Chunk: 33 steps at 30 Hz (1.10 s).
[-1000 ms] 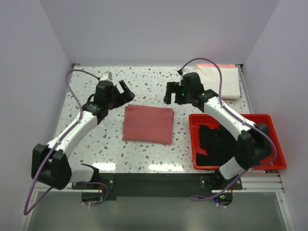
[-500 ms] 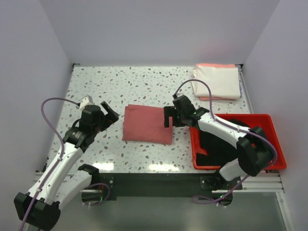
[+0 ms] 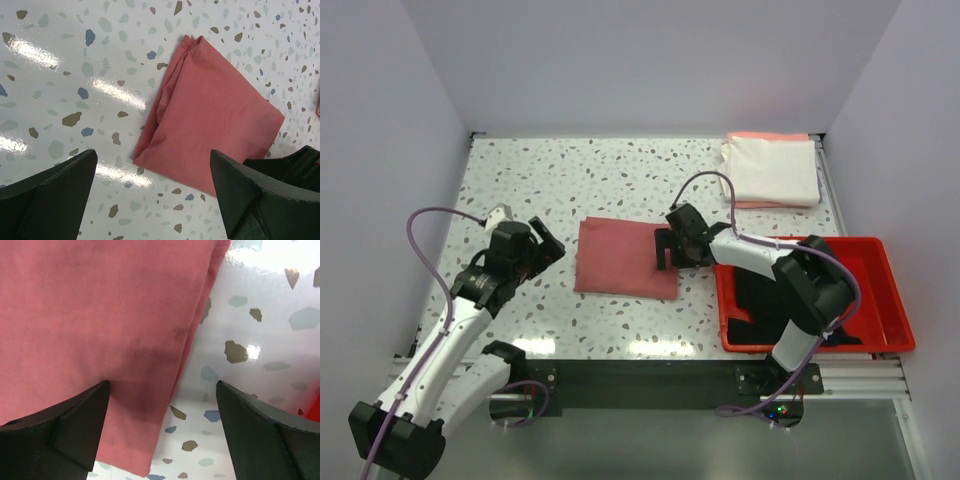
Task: Fold and stack the t-shirts
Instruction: Fold the tshirt
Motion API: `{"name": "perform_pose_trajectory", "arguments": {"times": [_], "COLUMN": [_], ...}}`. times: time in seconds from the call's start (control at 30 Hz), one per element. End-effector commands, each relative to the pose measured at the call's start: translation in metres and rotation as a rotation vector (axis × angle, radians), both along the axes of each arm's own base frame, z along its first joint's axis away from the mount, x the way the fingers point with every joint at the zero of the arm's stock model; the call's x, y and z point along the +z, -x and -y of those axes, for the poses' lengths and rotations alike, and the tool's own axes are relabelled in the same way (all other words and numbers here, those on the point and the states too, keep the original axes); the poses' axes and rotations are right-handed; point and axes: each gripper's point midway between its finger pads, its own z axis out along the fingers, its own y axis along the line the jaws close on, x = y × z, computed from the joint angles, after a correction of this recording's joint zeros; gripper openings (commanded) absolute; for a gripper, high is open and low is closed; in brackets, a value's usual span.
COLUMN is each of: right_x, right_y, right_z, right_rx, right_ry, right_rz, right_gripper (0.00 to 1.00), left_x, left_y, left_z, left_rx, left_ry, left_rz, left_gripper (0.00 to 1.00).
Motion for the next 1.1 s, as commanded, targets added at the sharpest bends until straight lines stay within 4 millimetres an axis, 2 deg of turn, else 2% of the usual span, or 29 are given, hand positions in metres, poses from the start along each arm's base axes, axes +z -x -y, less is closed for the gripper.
{"name": "perform_pose_trajectory", "arguments": {"times": [0.0, 0.13, 0.27, 0.3, 0.47, 0.5, 0.63, 0.73, 0.9, 1.07], "right_x": [0.005, -0.001, -0.007, -0.012, -0.023, -0.022, -0.022, -0.018, -0.001, 0.016], "right_y": [-0.015, -0.014, -0.016, -0.015, -0.015, -0.017, -0.021, -0.027, -0.045, -0.062], "right_z": [-0.018, -0.022, -0.024, -0.024, -0.025, -0.028, -0.037, -0.036, -0.032, -0.027], "right_rx": [0.006, 0.016, 0.024, 0.028, 0.063, 0.070, 0.126, 0.160, 0.196, 0.226], "right_ry": [-0.059, -0.062, -0.052, -0.044, -0.016, -0.026, -0.051, -0.026, 0.031, 0.108], "right_rz": [0.037, 0.030, 0.029, 0.022, 0.014, 0.025, 0.054, 0.081, 0.166, 0.233], "right_gripper": [0.89, 0.81, 0.63, 0.54, 0.34, 0.27, 0.13, 0.07, 0.00, 0.00], "left_x": [-0.002, -0.005, -0.001, -0.001, -0.004, -0.005, -0.007, -0.007, -0.011, -0.018], "left_y": [-0.001, -0.001, 0.001, 0.002, 0.010, 0.011, 0.011, 0.008, 0.002, -0.007], "left_z": [-0.002, -0.002, -0.003, -0.004, -0.014, -0.016, -0.018, -0.019, -0.022, -0.027], "left_rx": [0.012, 0.014, 0.017, 0.023, 0.065, 0.074, 0.083, 0.087, 0.105, 0.150], "left_ry": [-0.005, -0.007, -0.005, -0.008, -0.032, -0.037, -0.045, -0.054, -0.075, -0.093], "left_rz": [-0.006, -0.017, -0.015, -0.014, -0.034, -0.038, -0.047, -0.046, -0.041, -0.025], "left_gripper": [1.00, 1.00, 1.00, 1.00, 1.00, 1.00, 1.00, 1.00, 1.00, 1.00]}}
